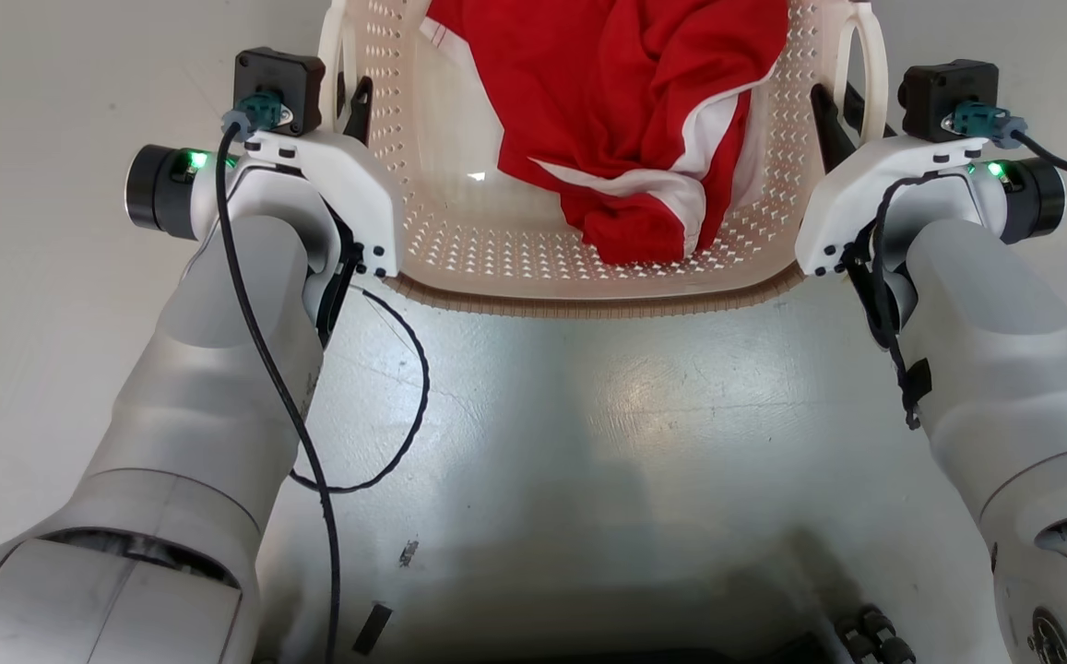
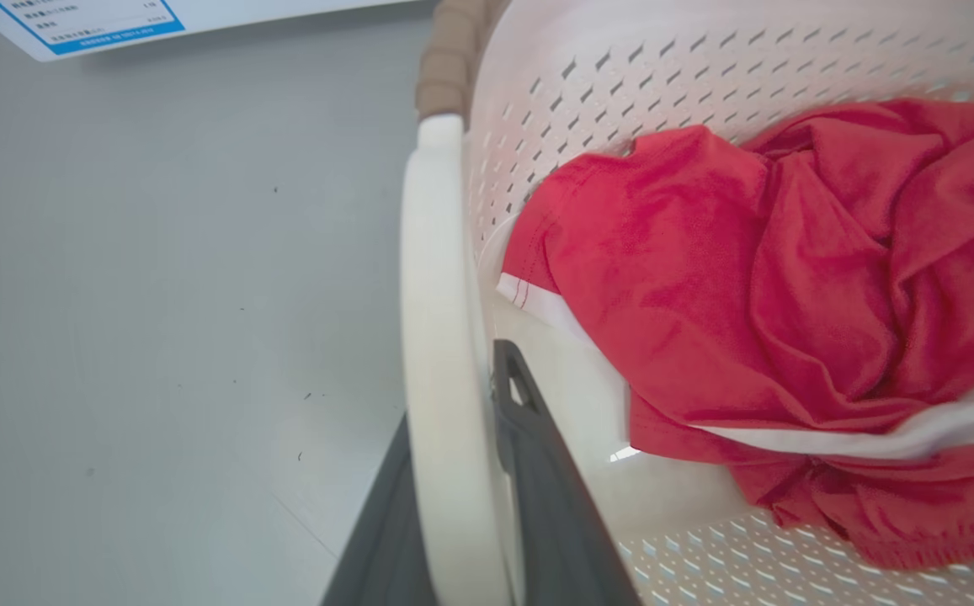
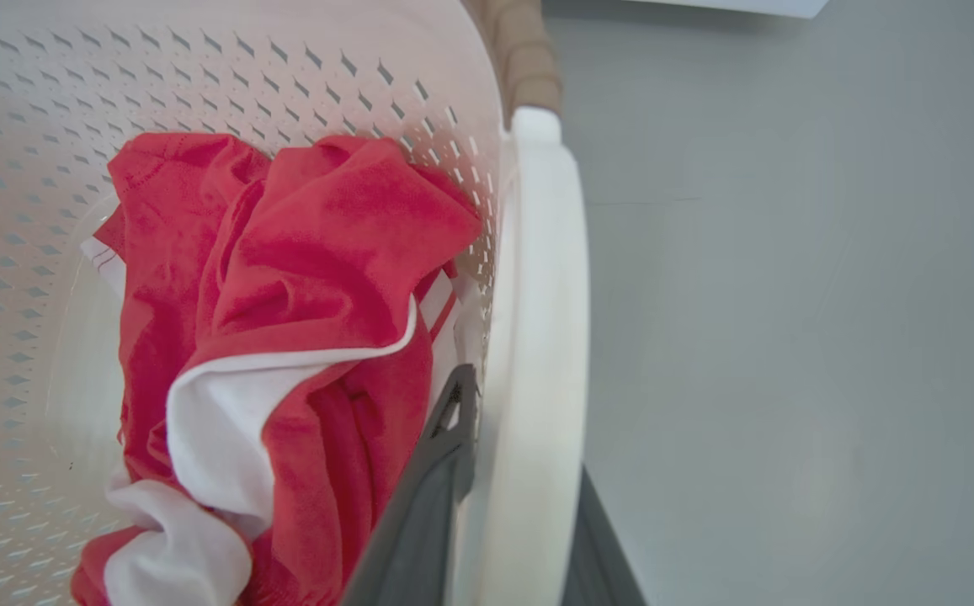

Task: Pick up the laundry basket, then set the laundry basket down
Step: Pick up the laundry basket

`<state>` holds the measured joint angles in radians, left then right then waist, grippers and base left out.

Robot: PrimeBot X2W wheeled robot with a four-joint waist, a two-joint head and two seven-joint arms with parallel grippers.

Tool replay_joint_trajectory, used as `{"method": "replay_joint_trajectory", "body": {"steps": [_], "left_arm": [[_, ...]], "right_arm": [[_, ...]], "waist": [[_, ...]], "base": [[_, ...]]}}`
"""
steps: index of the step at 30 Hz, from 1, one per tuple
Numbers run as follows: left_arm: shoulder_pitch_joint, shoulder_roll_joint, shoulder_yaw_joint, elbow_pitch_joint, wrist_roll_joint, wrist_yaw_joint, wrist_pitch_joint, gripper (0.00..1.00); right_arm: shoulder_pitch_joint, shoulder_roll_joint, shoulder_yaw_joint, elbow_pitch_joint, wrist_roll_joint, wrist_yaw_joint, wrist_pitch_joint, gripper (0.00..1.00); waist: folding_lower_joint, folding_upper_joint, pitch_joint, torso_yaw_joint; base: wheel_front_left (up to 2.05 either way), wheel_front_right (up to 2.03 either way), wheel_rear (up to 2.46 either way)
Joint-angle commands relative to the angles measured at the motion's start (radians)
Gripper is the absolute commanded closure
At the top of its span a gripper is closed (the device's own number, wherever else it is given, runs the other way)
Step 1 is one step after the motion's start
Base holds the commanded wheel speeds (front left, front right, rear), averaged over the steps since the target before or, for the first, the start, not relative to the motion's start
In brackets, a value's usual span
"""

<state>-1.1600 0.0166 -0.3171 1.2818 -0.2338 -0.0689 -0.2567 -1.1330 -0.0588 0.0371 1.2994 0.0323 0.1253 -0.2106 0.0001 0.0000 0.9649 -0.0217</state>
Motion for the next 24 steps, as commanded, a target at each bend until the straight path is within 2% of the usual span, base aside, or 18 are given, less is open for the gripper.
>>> {"method": "replay_joint_trajectory", "body": {"steps": [1, 9, 16, 24], "left_arm": [[0.030, 0.034, -0.011, -0.007, -0.004, 0.002, -0.005, 1.00], [0.097, 0.034, -0.059, -0.003, -0.068, 0.019, 0.015, 1.00], [0.166, 0.034, -0.067, 0.003, -0.113, 0.048, 0.031, 1.00], [0.336, 0.034, -0.056, 0.008, -0.171, 0.068, 0.076, 1.00]], "right_arm": [[0.041, 0.009, 0.028, -0.009, -0.009, 0.005, 0.007, 1.00], [0.081, 0.009, 0.066, -0.009, -0.021, 0.005, 0.045, 1.00], [0.134, 0.009, 0.140, -0.009, 0.043, 0.005, 0.108, 1.00], [0.296, 0.009, 0.369, -0.099, 0.253, 0.005, 0.242, 1.00]], "waist": [[-0.0001, 0.0000, -0.016, 0.000], [-0.0001, 0.0000, -0.100, 0.006], [-0.0001, 0.0000, -0.228, -0.001], [-0.0001, 0.0000, -0.483, -0.032]], "base": [[0.00, 0.00, 0.00], [0.00, 0.00, 0.00], [0.00, 0.00, 0.00], [0.00, 0.00, 0.00]]}}
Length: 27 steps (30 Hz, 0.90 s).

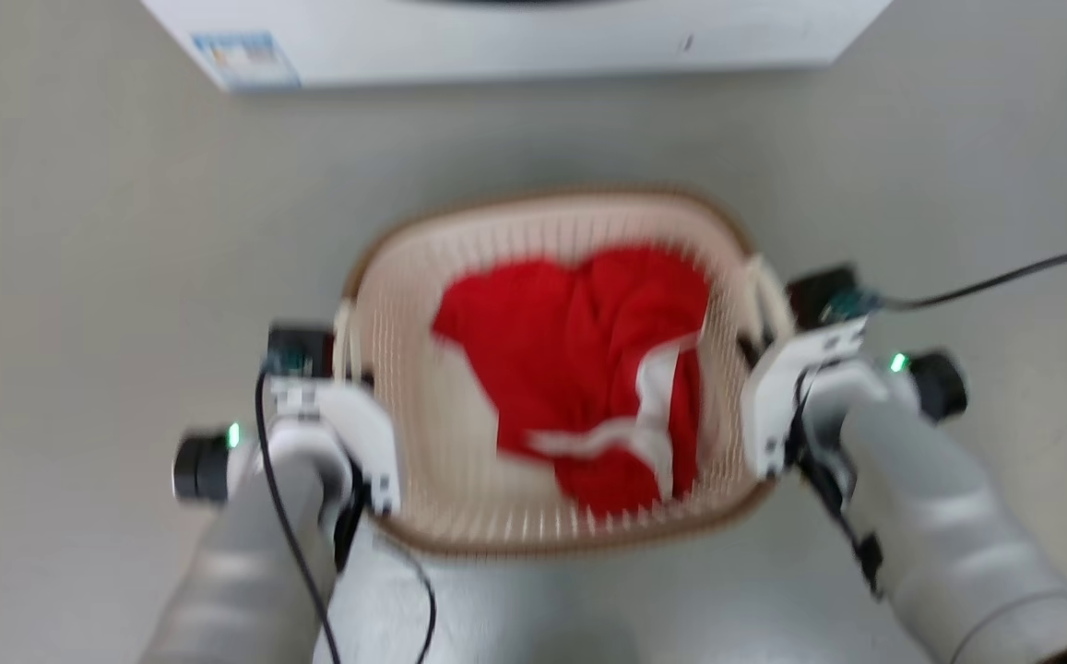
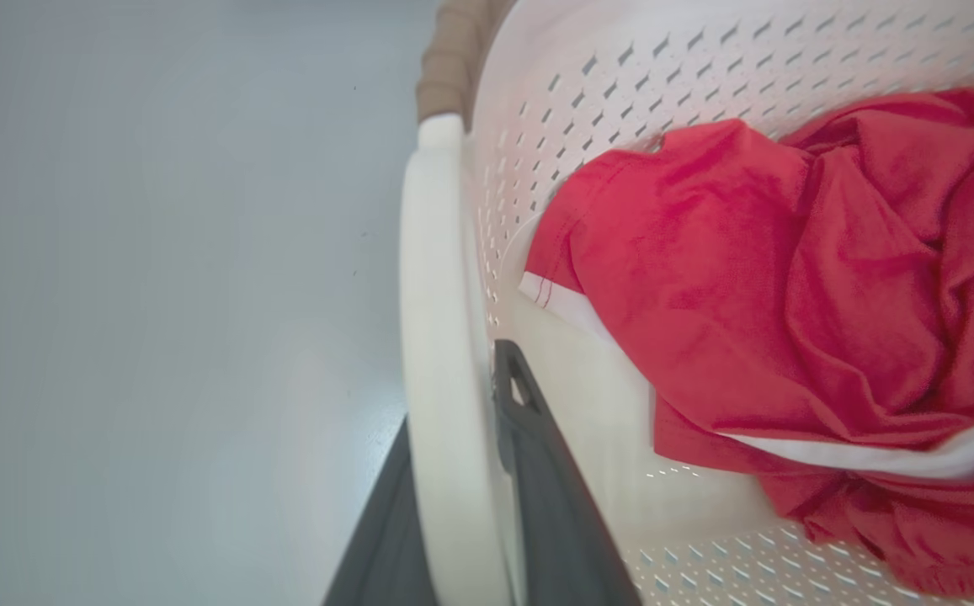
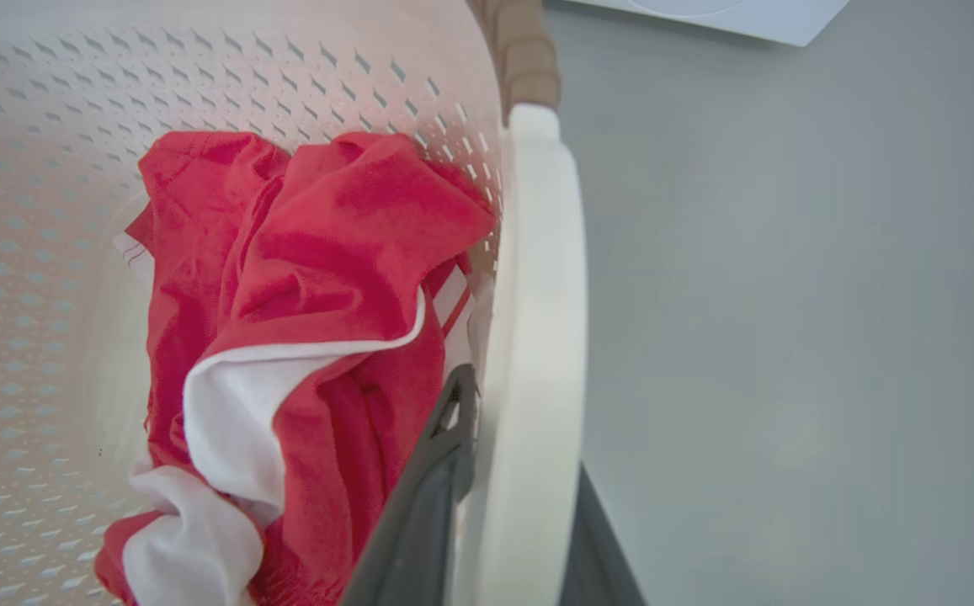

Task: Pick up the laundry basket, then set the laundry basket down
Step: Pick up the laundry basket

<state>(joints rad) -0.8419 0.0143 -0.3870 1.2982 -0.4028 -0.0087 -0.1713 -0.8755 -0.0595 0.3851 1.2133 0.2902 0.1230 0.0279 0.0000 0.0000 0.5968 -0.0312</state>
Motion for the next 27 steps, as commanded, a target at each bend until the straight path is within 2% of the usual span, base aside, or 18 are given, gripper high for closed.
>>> {"method": "replay_joint_trajectory", "body": {"steps": [1, 8, 15, 27], "left_arm": [[0.045, 0.036, 0.015, -0.008, -0.010, 0.008, -0.001, 1.00], [0.215, 0.036, -0.001, -0.008, -0.037, 0.010, 0.042, 1.00], [0.322, 0.036, -0.075, -0.025, -0.093, 0.010, 0.081, 1.00], [0.378, 0.036, -0.206, -0.082, -0.182, 0.054, 0.130, 1.00]], "right_arm": [[0.064, 0.009, 0.058, -0.031, 0.022, 0.008, 0.025, 1.00], [0.193, 0.009, 0.255, -0.096, 0.150, 0.008, 0.145, 1.00], [0.295, 0.009, 0.358, -0.077, 0.199, 0.008, 0.199, 1.00], [0.366, 0.009, 0.400, -0.056, 0.239, 0.008, 0.219, 1.00]], "waist": [[0.0000, 0.0000, -0.151, -0.030], [0.0000, 0.0000, -0.374, -0.074], [0.0000, 0.0000, -0.524, -0.072], [0.0000, 0.0000, -0.597, -0.044]], "base": [[0.00, 0.00, 0.00], [0.00, 0.00, 0.00], [0.00, 0.00, 0.00], [0.00, 0.00, 0.00]]}}
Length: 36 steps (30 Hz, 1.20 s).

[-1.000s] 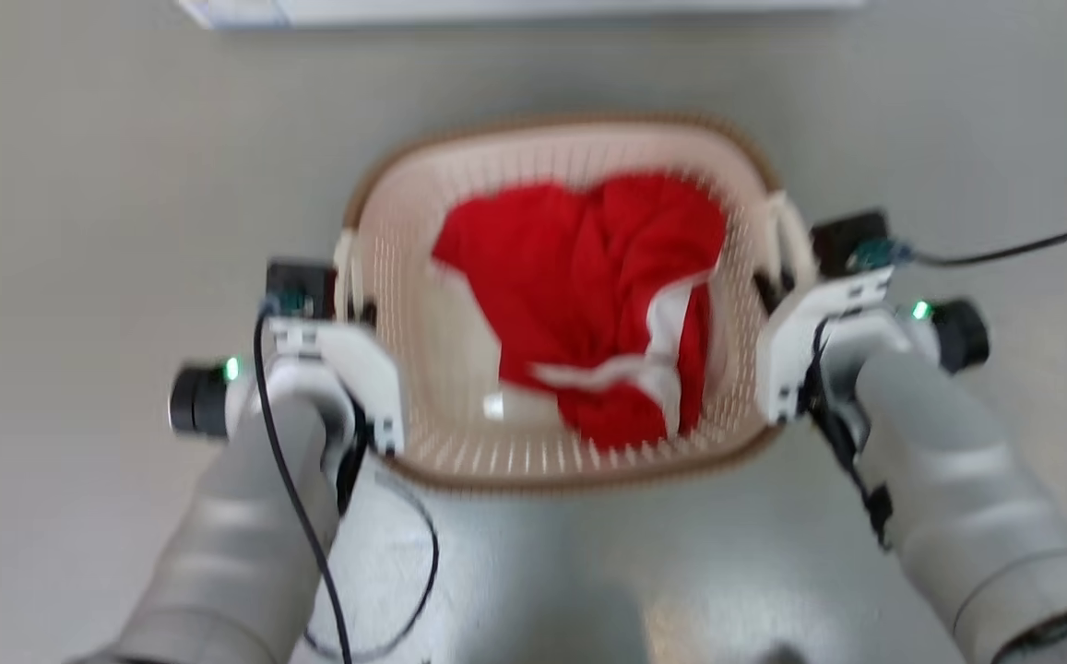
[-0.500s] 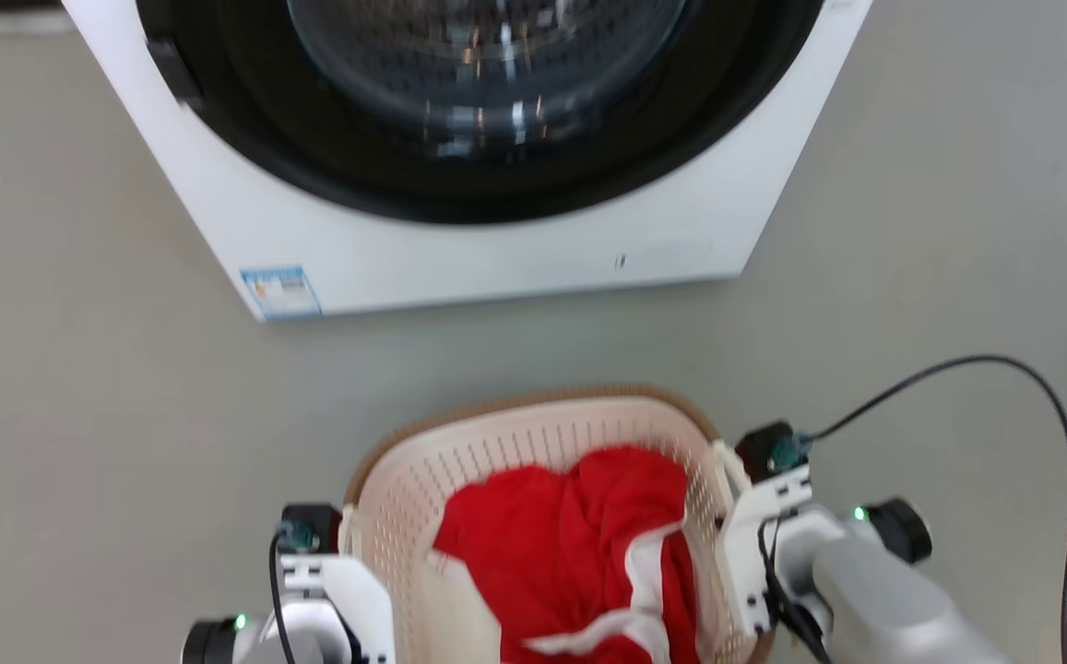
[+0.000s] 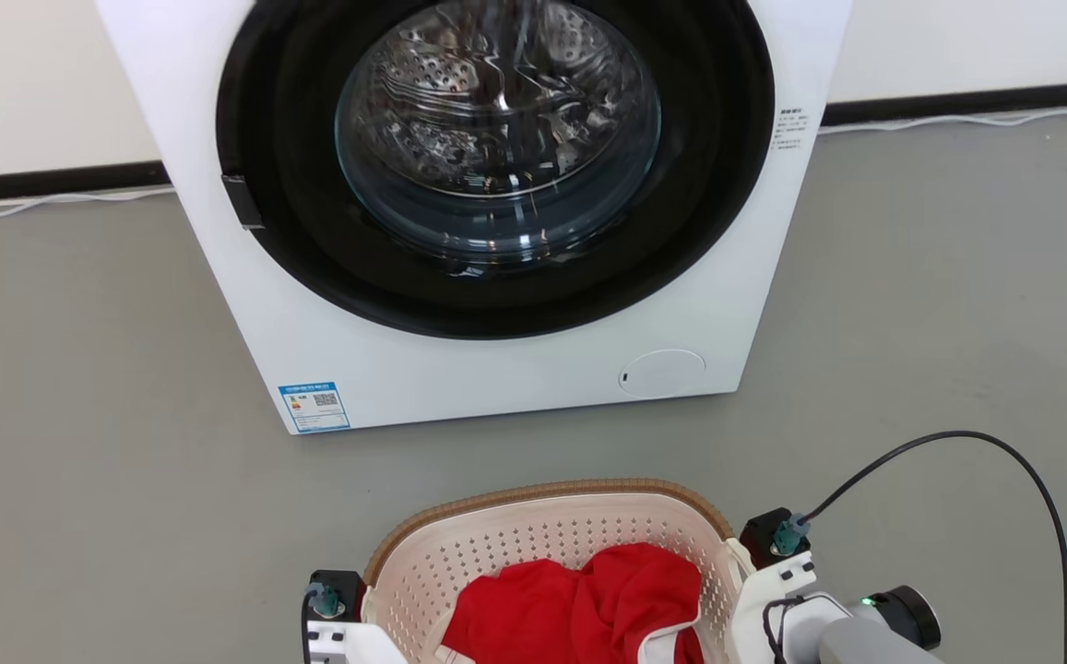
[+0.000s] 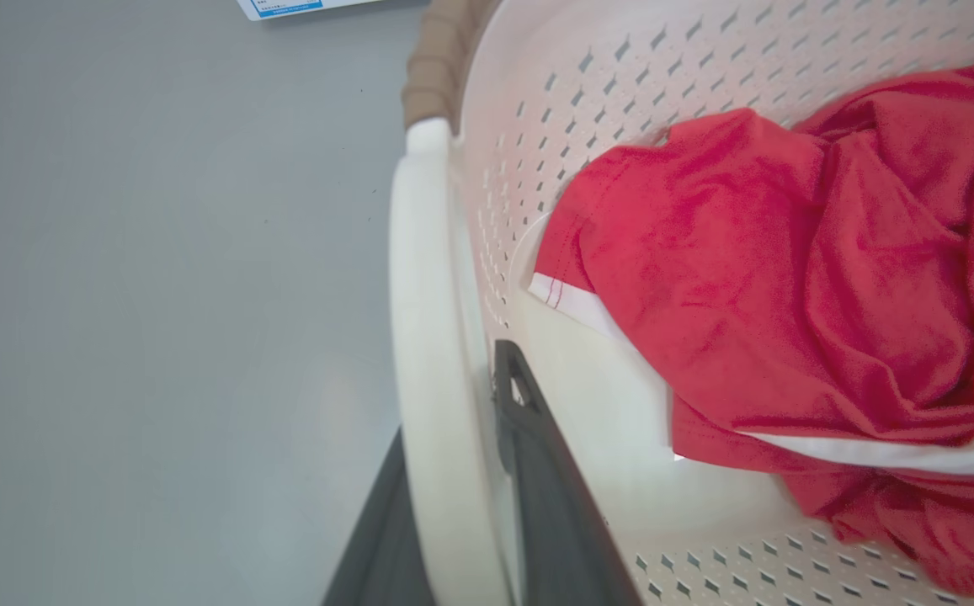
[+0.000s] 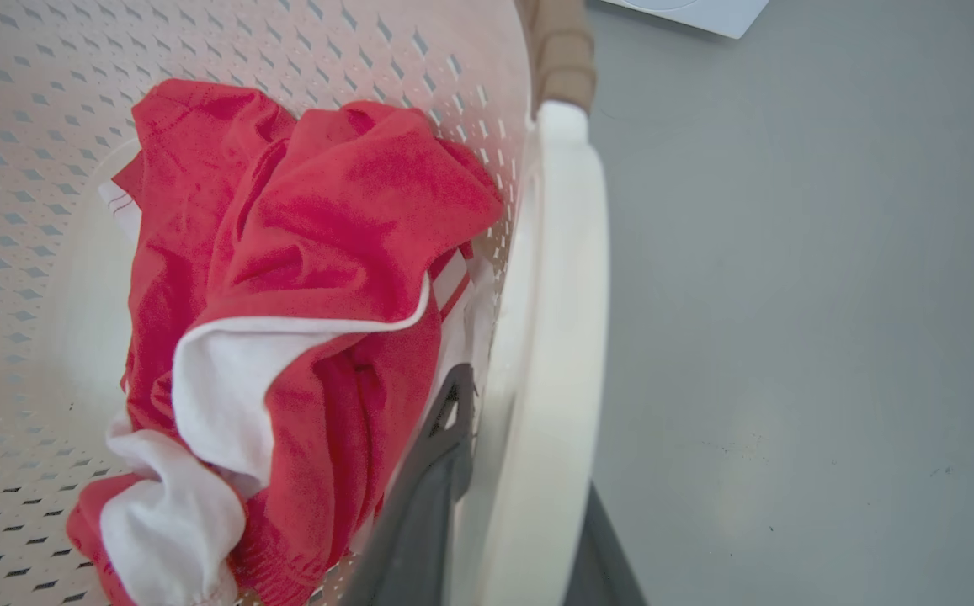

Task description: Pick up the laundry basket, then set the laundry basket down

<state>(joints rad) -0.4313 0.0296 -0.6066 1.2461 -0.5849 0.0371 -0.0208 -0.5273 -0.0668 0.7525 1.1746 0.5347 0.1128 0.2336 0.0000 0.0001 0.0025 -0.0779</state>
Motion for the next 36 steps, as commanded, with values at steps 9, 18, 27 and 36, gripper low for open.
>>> {"method": "replay_joint_trajectory", "body": {"steps": [9, 18, 27, 36], "left_arm": [[-0.031, 0.021, -0.034, -0.020, -0.041, 0.016, -0.020, 1.00], [-0.033, 0.021, -0.078, -0.015, -0.084, 0.025, -0.027, 1.00], [-0.036, 0.021, -0.112, -0.007, -0.122, 0.030, -0.035, 1.00], [-0.039, 0.021, -0.147, -0.015, -0.163, 0.033, -0.040, 1.00]], "right_arm": [[0.024, 0.017, 0.055, -0.022, 0.019, 0.018, 0.017, 1.00], [0.018, 0.017, 0.076, -0.018, 0.038, 0.018, 0.007, 1.00], [0.013, 0.017, 0.093, -0.006, 0.050, 0.018, 0.004, 1.00], [0.012, 0.017, 0.106, -0.007, 0.060, 0.018, 0.001, 1.00]], "waist": [[0.0000, -0.0001, -0.029, 0.018], [0.0000, -0.0001, -0.044, 0.032], [0.0000, -0.0001, -0.049, 0.029], [0.0000, -0.0001, -0.045, 0.024]], "base": [[0.00, 0.00, 0.00], [0.00, 0.00, 0.00], [0.00, 0.00, 0.00], [0.00, 0.00, 0.00]]}}
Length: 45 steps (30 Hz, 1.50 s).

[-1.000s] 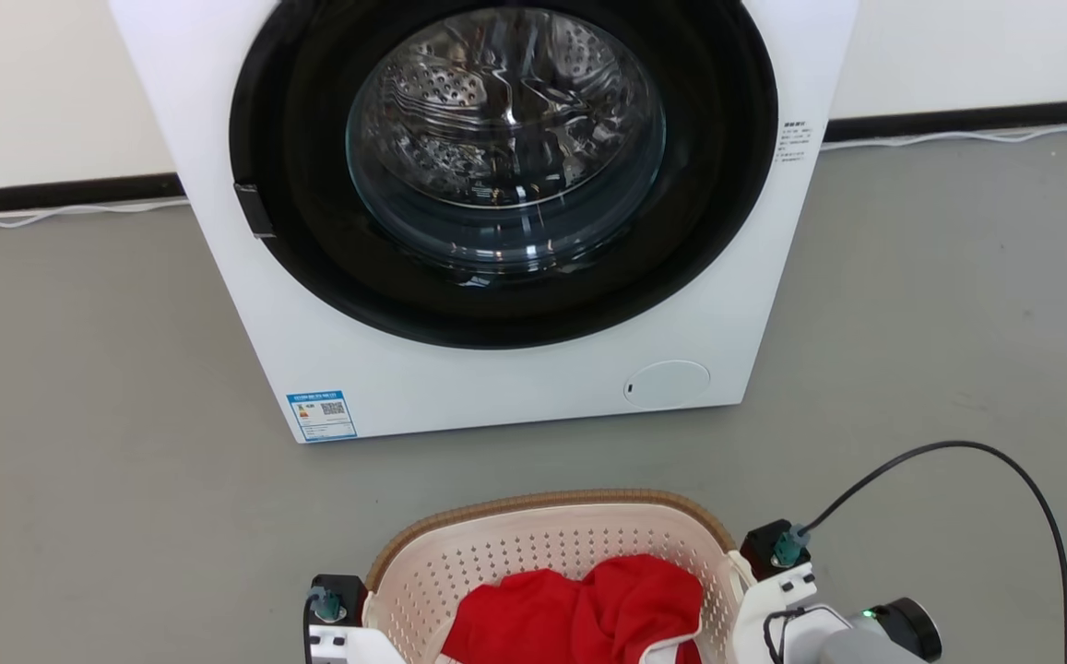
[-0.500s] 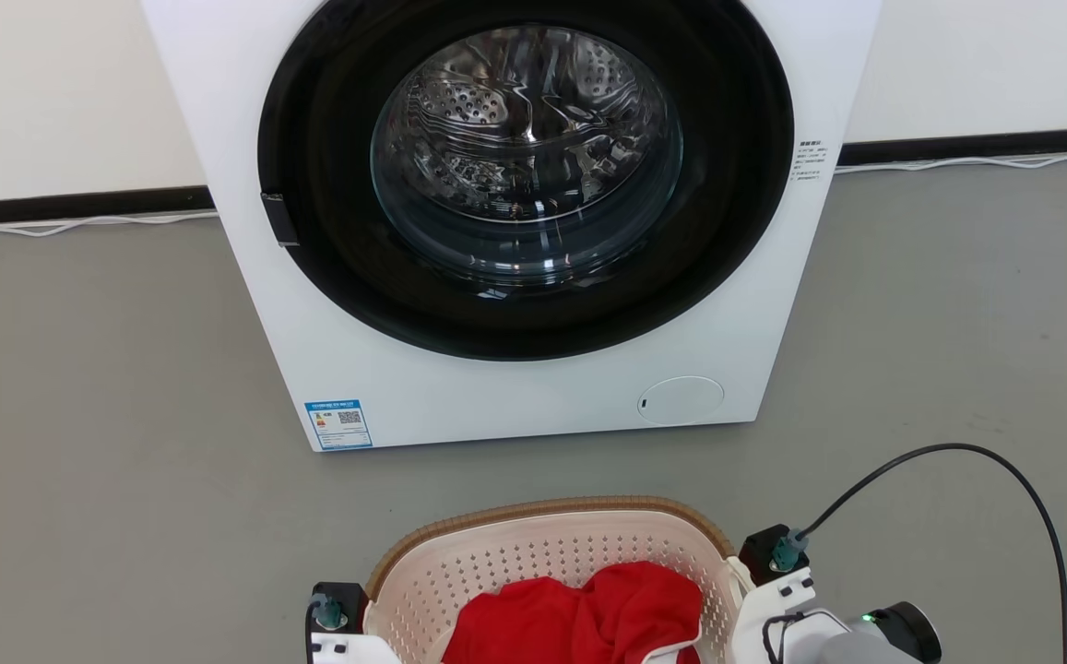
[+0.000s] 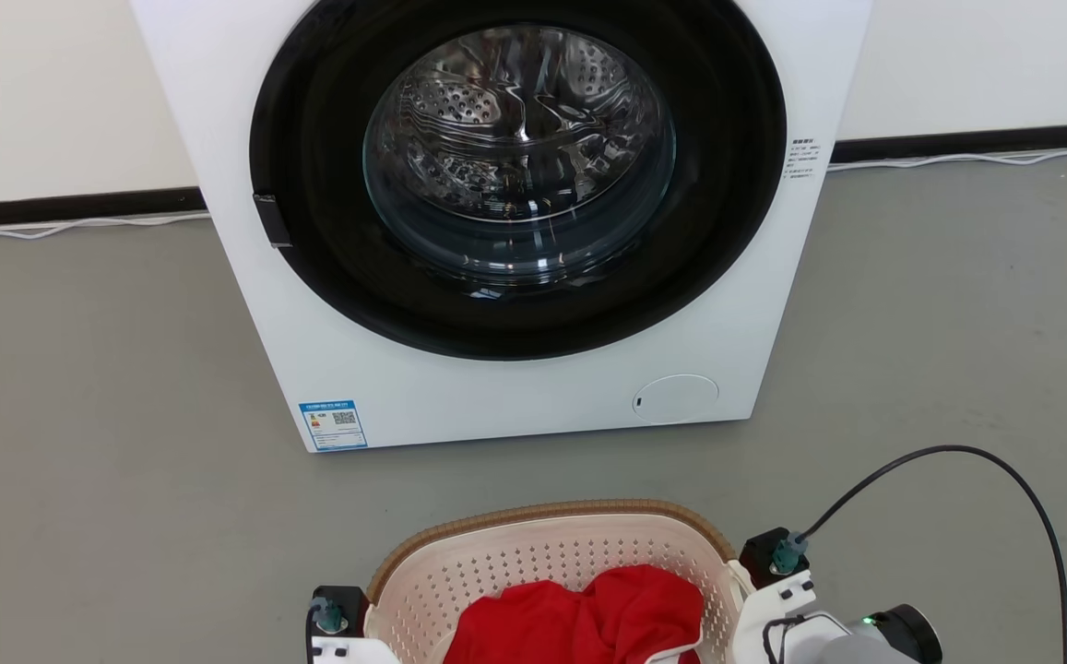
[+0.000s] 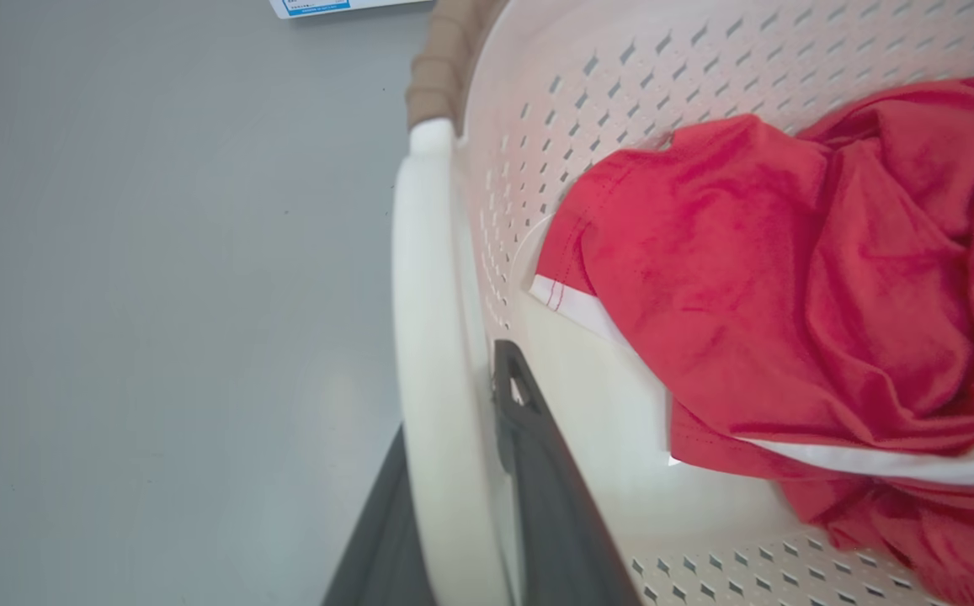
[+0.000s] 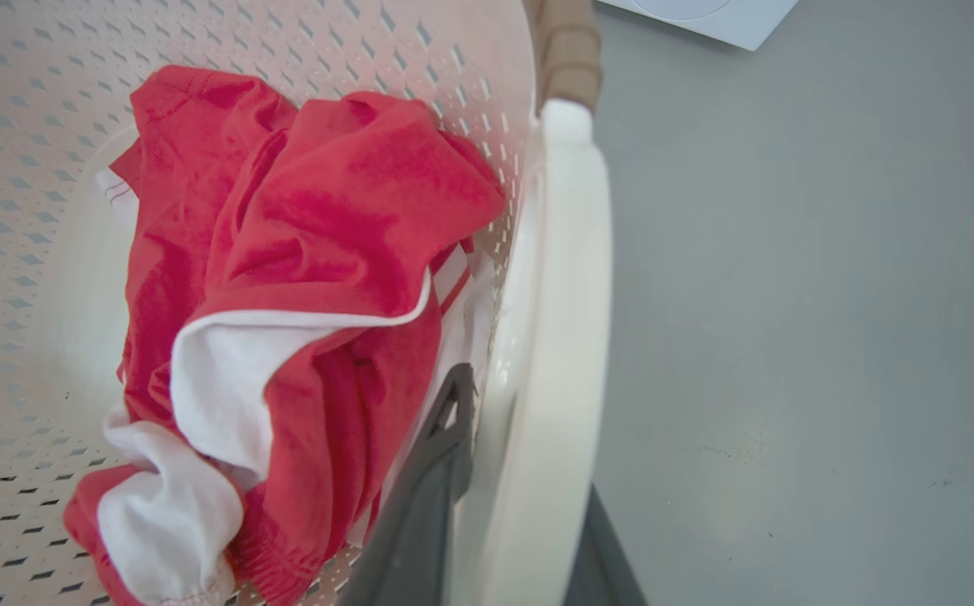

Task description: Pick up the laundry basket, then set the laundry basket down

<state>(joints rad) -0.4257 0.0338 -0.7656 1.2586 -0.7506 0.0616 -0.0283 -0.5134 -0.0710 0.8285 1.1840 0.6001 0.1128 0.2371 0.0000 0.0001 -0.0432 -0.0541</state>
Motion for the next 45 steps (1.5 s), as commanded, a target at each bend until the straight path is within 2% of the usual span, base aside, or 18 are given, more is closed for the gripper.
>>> {"method": "replay_joint_trajectory", "body": {"steps": [1, 24, 32, 39, 43, 45], "left_arm": [[-0.045, 0.016, 0.008, -0.027, -0.002, 0.009, -0.034, 1.00], [-0.066, 0.016, -0.060, -0.012, -0.071, 0.017, -0.052, 1.00], [-0.088, 0.016, -0.083, -0.008, -0.087, 0.017, -0.059, 1.00], [-0.187, 0.025, -0.085, 0.005, -0.084, 0.018, -0.081, 1.00], [-0.276, 0.051, -0.086, 0.011, -0.072, 0.018, -0.108, 1.00], [-0.355, 0.068, -0.084, 0.013, -0.065, 0.018, -0.123, 1.00]], "right_arm": [[-0.002, 0.021, 0.031, -0.017, -0.003, 0.018, -0.002, 1.00], [-0.008, 0.021, 0.060, -0.025, 0.025, 0.018, -0.005, 1.00], [-0.021, 0.021, 0.055, -0.011, 0.025, 0.018, -0.022, 1.00], [-0.107, 0.021, 0.022, -0.011, 0.015, 0.018, -0.083, 1.00], [-0.189, 0.021, 0.006, -0.029, 0.005, 0.018, -0.129, 1.00], [-0.261, 0.021, -0.005, -0.040, -0.006, 0.018, -0.167, 1.00]], "waist": [[0.0000, -0.0001, 0.001, 0.001], [0.0000, -0.0001, 0.021, -0.016], [0.0000, -0.0001, 0.076, -0.032], [0.0000, -0.0001, 0.247, -0.039], [0.0000, -0.0001, 0.386, -0.043], [0.0000, -0.0001, 0.499, -0.046]], "base": [[0.00, 0.00, 0.00], [0.00, 0.00, 0.00], [0.00, 0.00, 0.00], [0.00, 0.00, 0.00], [0.00, 0.00, 0.00], [0.00, 0.00, 0.00]]}}
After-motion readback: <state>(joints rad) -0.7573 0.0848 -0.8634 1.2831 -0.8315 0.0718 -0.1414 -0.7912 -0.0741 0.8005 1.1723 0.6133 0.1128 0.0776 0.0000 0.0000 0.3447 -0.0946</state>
